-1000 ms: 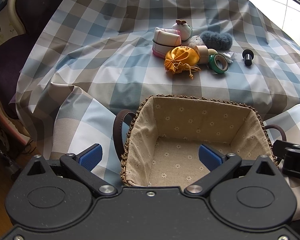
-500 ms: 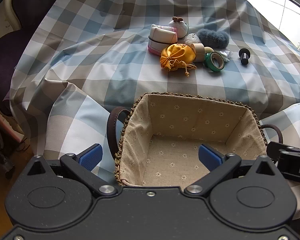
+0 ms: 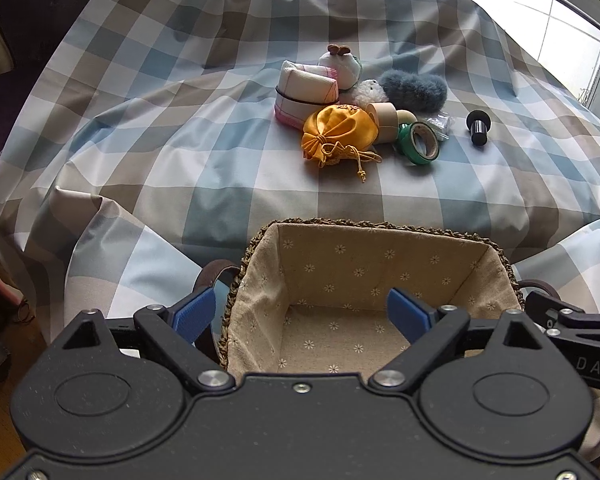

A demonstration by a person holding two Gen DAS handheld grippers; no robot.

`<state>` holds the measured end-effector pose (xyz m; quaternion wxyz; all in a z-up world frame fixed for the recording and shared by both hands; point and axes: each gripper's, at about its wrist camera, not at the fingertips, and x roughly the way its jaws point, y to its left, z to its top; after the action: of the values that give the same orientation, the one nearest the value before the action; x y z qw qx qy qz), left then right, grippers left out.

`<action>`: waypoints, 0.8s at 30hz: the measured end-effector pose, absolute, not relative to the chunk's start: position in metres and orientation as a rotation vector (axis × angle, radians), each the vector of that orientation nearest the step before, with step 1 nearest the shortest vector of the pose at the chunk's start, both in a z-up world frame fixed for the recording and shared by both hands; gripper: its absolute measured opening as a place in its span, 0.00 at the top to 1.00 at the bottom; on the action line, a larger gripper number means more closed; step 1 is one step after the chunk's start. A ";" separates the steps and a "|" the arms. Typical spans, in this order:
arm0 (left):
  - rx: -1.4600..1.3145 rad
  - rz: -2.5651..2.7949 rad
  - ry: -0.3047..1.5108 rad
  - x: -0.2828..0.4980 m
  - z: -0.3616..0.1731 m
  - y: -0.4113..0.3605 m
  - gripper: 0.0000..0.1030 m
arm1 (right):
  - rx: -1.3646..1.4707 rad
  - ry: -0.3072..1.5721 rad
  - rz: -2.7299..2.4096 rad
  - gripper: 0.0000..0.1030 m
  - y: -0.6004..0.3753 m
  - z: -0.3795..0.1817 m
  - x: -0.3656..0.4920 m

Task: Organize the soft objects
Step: 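Reach the left tool to the yellow pouch while the right tool reaches the green tape roll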

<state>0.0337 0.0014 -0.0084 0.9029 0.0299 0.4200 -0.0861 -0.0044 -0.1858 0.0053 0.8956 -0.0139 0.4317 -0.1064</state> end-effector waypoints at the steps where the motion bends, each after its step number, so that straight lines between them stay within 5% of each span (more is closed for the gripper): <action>1: 0.066 -0.182 0.870 0.038 -0.009 0.001 0.12 | -0.011 0.902 -0.209 0.04 -0.189 0.005 0.001; 24: 0.226 -0.252 0.742 0.168 -0.020 -0.037 0.11 | 0.093 0.780 -0.202 0.16 -0.251 -0.029 0.149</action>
<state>0.1677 -0.0367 -0.0198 0.9179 0.1100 0.3610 -0.1227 0.1493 -0.2512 -0.0286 0.9188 0.0450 0.3795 -0.0982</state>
